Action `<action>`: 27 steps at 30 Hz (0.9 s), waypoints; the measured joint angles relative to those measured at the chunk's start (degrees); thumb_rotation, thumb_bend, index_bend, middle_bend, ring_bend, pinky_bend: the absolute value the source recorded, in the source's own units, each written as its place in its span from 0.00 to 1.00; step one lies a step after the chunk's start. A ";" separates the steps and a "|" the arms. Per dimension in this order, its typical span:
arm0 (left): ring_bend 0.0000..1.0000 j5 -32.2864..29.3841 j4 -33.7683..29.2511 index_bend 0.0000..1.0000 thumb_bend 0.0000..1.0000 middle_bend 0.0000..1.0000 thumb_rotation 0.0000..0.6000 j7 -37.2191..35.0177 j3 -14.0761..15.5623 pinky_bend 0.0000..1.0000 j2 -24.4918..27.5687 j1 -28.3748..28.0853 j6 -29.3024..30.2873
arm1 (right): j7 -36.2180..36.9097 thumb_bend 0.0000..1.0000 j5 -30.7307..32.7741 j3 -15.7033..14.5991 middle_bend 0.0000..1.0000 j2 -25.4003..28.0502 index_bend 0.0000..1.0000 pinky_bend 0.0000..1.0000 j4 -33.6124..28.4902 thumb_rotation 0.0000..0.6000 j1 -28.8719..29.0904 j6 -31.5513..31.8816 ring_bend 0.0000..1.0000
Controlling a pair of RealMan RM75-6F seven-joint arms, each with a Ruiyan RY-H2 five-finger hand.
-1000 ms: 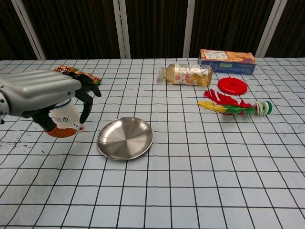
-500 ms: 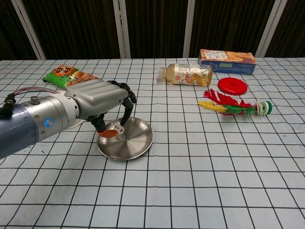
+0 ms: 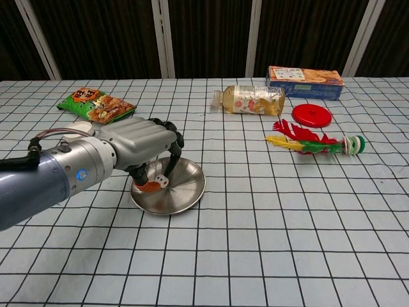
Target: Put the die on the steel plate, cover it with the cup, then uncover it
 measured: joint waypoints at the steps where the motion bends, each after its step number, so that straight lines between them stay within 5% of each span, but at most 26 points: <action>1: 0.00 -0.28 0.29 0.20 0.26 0.07 1.00 0.09 0.08 0.00 -0.18 -0.10 0.02 | -0.03 0.10 0.00 0.00 0.12 -0.01 0.21 0.06 0.00 1.00 0.04 -0.06 0.14; 3: 0.00 -0.71 0.61 0.05 0.06 0.01 1.00 0.28 0.20 0.00 -0.43 -0.25 0.06 | 0.06 0.10 0.10 -0.01 0.12 -0.02 0.21 0.06 0.15 1.00 0.01 -0.10 0.14; 5: 0.00 -1.06 0.75 0.00 0.00 0.00 1.00 0.43 0.37 0.00 -0.67 -0.48 0.12 | 0.08 0.10 0.08 -0.02 0.12 0.00 0.21 0.06 0.13 1.00 -0.05 -0.01 0.14; 18: 0.00 4.74 -3.24 0.03 0.02 0.02 1.00 -7.14 -0.60 0.04 2.20 0.83 2.86 | 0.45 0.10 0.04 0.02 0.12 0.09 0.21 0.06 0.09 1.00 -0.14 0.06 0.14; 27: 0.00 12.26 -18.59 0.10 0.03 0.01 1.00 -13.19 0.36 0.07 19.29 7.57 11.04 | 0.38 0.10 -0.95 -0.24 0.12 0.63 0.21 0.06 -1.18 1.00 -0.56 1.06 0.14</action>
